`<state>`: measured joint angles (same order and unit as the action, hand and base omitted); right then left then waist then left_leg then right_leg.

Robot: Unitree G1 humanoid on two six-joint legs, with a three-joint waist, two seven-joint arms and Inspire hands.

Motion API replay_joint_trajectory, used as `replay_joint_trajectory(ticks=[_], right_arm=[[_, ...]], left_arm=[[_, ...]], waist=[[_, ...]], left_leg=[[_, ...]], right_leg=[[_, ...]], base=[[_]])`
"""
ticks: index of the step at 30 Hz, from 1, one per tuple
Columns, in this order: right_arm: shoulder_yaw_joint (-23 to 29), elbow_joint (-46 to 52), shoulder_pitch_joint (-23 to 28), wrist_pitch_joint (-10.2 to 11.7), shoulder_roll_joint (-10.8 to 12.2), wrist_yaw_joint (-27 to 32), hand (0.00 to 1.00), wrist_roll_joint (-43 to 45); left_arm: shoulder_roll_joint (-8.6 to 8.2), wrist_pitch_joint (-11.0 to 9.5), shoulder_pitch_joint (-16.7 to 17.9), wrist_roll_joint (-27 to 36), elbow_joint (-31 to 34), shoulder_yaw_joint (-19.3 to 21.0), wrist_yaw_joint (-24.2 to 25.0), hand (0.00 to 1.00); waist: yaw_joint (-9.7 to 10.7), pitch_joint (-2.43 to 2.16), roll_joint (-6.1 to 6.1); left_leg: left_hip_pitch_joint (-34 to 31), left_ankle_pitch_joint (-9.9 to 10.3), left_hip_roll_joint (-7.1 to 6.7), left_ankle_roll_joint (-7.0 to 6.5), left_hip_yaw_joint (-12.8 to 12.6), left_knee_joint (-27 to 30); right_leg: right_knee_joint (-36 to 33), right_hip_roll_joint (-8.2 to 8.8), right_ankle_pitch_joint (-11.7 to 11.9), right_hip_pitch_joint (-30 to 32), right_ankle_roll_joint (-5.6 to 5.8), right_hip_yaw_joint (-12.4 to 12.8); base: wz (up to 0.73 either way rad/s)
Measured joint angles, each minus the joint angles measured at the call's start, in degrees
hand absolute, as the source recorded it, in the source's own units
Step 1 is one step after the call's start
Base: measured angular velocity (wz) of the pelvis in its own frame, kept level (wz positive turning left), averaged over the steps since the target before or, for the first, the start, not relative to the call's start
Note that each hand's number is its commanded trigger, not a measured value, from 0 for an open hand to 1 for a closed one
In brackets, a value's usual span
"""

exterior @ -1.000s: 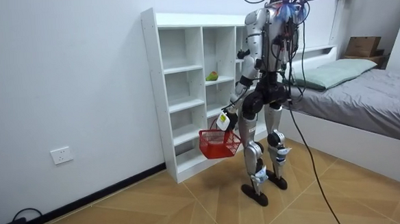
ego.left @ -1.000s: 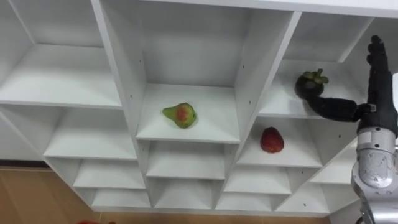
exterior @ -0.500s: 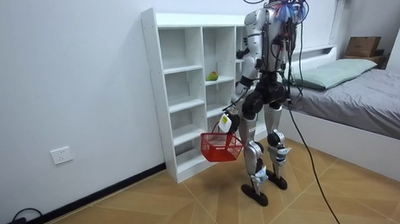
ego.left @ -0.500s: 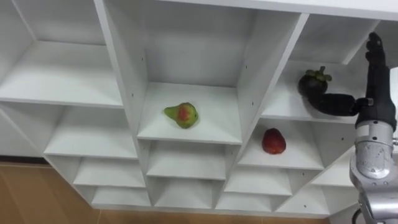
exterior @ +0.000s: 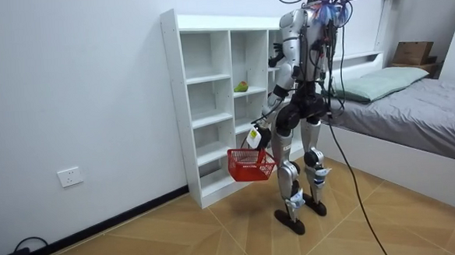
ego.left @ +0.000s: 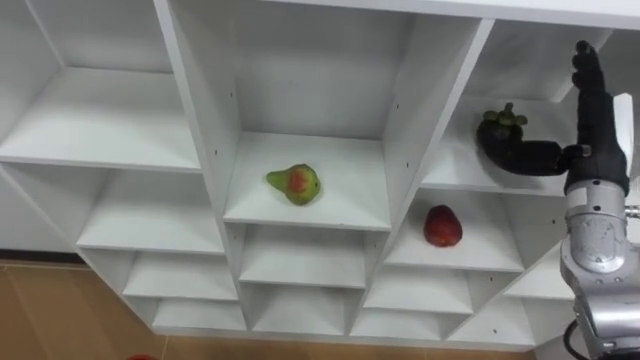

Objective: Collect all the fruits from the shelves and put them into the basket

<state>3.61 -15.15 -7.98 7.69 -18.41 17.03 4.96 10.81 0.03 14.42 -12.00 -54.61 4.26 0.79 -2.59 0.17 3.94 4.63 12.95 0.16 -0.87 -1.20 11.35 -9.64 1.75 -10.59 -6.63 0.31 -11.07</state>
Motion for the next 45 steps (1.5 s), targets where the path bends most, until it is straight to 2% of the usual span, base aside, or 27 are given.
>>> replay_joint_trajectory(ticks=[7,11,16,22,30,43,45], right_arm=[[-0.08,0.0,-0.12,-0.39,-0.05,-3.15,0.0,2.15],[-0.14,0.0,-0.19,-1.58,-0.06,-5.01,0.0,2.31],[-0.15,0.0,-0.21,-1.61,-0.06,-6.52,0.0,2.42],[-0.3,-0.37,-0.2,-1.61,-0.06,-7.13,0.0,4.06],[-0.2,-6.9,-1.21,-1.54,-0.57,-8.29,0.0,2.57],[-0.21,-9.0,-1.35,-1.44,-0.59,-8.43,0.0,1.24],[-0.21,-9.08,-1.35,-1.46,-0.59,-8.43,0.0,0.96]], left_arm=[[0.01,0.02,-0.35,-0.04,0.06,0.01,1.05,1.0],[0.01,0.04,-0.65,-0.02,0.06,0.02,1.37,1.0],[0.01,0.05,-0.65,-0.02,-0.12,0.04,2.35,1.0],[0.01,0.11,-1.0,-0.03,-0.99,0.03,2.43,1.0],[0.02,0.3,-1.18,0.15,-1.76,0.06,2.65,1.0],[0.01,0.31,-2.3,0.21,-1.57,-0.07,2.29,1.0],[0.01,0.31,-2.27,0.21,-1.57,-0.08,2.25,1.0]], waist=[[-0.7,0.08,0.07],[-0.83,0.26,0.39],[-0.92,0.48,0.81],[-0.98,0.43,0.88],[-0.71,0.11,1.34],[-0.27,0.08,1.19],[-0.09,-0.05,1.12]], left_leg=[[-0.03,-0.03,-0.1,-0.01,0.99,0.0],[-0.04,-0.19,-0.16,0.02,1.34,-0.03],[-0.12,-0.3,-0.21,0.07,1.47,0.03],[-0.15,-0.31,-0.27,0.06,1.68,0.04],[-0.07,-0.31,-0.3,0.06,1.75,0.39],[-0.31,-0.33,-0.49,0.05,2.57,0.47],[-0.33,-0.35,-0.53,0.05,2.75,0.48]], right_leg=[[0.08,0.03,0.0,-0.25,0.0,-0.24],[0.07,0.08,0.0,-0.34,0.0,-0.24],[0.05,0.09,0.0,-0.37,0.0,-0.31],[0.01,0.13,0.0,-0.55,0.0,-0.68],[0.01,0.17,0.0,-0.71,0.0,-0.75],[-0.03,0.3,0.0,-1.05,0.0,-1.68],[-0.02,0.31,0.0,-1.09,0.0,-1.74]], base=[[0.05],[0.04],[0.0],[0.01],[0.0],[0.03],[0.04]])
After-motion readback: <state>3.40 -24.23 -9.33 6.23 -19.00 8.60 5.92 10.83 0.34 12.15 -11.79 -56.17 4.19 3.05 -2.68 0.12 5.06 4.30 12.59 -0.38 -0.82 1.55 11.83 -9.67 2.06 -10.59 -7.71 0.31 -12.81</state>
